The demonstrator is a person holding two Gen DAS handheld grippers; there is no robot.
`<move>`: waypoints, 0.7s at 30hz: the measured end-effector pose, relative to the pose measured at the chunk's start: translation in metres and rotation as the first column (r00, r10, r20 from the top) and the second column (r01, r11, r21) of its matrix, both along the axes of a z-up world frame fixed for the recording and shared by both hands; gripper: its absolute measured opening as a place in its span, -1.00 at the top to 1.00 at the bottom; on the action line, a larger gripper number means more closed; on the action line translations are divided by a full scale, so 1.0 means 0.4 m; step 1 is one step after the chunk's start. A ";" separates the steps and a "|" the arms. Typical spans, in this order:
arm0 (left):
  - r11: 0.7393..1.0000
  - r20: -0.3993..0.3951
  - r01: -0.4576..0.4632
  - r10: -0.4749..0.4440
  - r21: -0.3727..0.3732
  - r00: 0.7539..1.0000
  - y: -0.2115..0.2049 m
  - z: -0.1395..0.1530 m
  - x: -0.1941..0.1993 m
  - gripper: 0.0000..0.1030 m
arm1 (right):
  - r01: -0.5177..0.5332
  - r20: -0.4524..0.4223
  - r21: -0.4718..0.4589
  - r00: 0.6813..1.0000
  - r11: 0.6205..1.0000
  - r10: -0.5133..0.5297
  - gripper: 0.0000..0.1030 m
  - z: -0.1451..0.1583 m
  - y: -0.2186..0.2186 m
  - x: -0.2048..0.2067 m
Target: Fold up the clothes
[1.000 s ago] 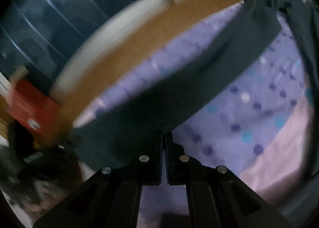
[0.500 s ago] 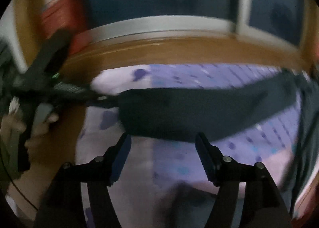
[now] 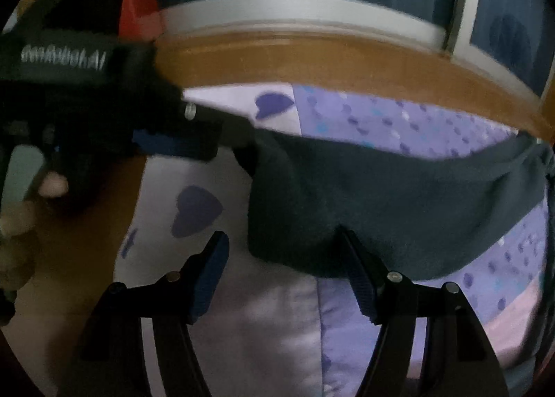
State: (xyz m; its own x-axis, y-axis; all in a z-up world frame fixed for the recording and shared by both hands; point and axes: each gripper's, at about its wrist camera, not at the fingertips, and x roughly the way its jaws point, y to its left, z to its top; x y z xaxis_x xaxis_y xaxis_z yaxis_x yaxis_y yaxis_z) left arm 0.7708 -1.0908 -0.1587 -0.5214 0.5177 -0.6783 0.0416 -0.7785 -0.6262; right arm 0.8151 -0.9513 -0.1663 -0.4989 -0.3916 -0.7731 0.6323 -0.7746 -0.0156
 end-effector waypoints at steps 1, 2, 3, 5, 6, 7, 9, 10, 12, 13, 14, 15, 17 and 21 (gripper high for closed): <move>1.000 0.001 0.006 -0.006 0.011 1.000 0.004 -0.005 -0.010 0.18 | 0.010 0.007 -0.002 1.000 1.000 -0.010 -0.19 -0.005 0.004 -0.003; 1.000 0.003 0.013 -0.013 0.022 1.000 0.008 -0.010 -0.020 0.18 | 0.020 0.015 -0.005 1.000 1.000 -0.020 -0.16 -0.010 0.008 -0.006; 0.999 0.004 0.019 -0.019 0.033 1.000 0.012 -0.015 -0.031 0.18 | 0.020 0.014 -0.001 1.000 1.000 -0.020 -0.15 -0.010 0.008 -0.007; 0.997 0.005 0.037 -0.038 0.063 0.999 0.028 -0.025 -0.044 0.18 | 0.019 0.013 0.006 1.000 1.000 -0.019 -0.10 -0.010 0.007 -0.008; 0.996 0.003 0.046 -0.046 0.081 0.999 0.036 -0.030 -0.049 0.18 | 0.024 0.005 0.011 1.000 1.000 -0.024 -0.03 -0.011 0.008 -0.008; 0.994 0.001 0.054 -0.054 0.099 0.999 0.044 -0.035 -0.055 0.18 | 0.030 -0.001 0.013 1.000 0.999 -0.030 0.02 -0.011 0.010 -0.008; 0.992 -0.012 0.052 -0.051 0.116 0.999 0.057 -0.030 -0.063 0.42 | 0.047 -0.018 0.025 0.999 0.999 -0.047 0.36 -0.010 0.014 -0.012; 0.993 -0.024 0.042 -0.039 0.115 0.999 0.060 -0.021 -0.065 0.79 | 0.056 -0.027 0.031 0.998 0.998 -0.055 0.49 -0.009 0.015 -0.013; 0.993 -0.064 0.024 -0.017 0.119 0.998 0.064 0.014 -0.064 0.85 | 0.080 -0.085 0.081 0.994 0.993 -0.073 0.87 0.020 0.021 -0.015; 0.993 -0.118 0.009 0.005 0.117 0.993 0.057 0.058 -0.049 0.85 | 0.086 -0.125 0.078 0.989 0.993 -0.076 0.87 0.050 0.025 -0.011; 0.993 -0.173 -0.006 0.026 0.116 0.985 0.050 0.103 -0.034 0.86 | 0.075 -0.162 0.056 0.985 0.996 -0.065 0.87 0.109 0.027 -0.001; 0.993 -0.226 -0.022 0.048 0.115 0.973 0.043 0.147 -0.018 0.86 | 0.063 -0.198 0.034 0.979 0.997 -0.055 0.87 0.167 0.029 0.009; 0.993 -0.322 -0.092 0.110 0.071 0.940 0.011 0.228 0.028 0.86 | 0.015 -0.232 0.006 0.973 1.000 -0.013 0.87 0.261 0.014 0.025; 0.979 -0.280 -0.193 0.170 -0.059 0.945 -0.041 0.204 0.040 0.86 | -0.112 -0.202 0.110 0.970 0.988 0.133 0.87 0.262 -0.080 0.030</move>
State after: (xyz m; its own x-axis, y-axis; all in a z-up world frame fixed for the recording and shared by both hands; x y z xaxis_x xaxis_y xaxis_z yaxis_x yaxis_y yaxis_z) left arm 0.7866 -1.1070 -0.0771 -0.7719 0.3441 -0.5345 0.0243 -0.8242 -0.5657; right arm 0.8270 -0.9835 -0.0615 -0.6058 -0.3878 -0.6947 0.6971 -0.6796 -0.2285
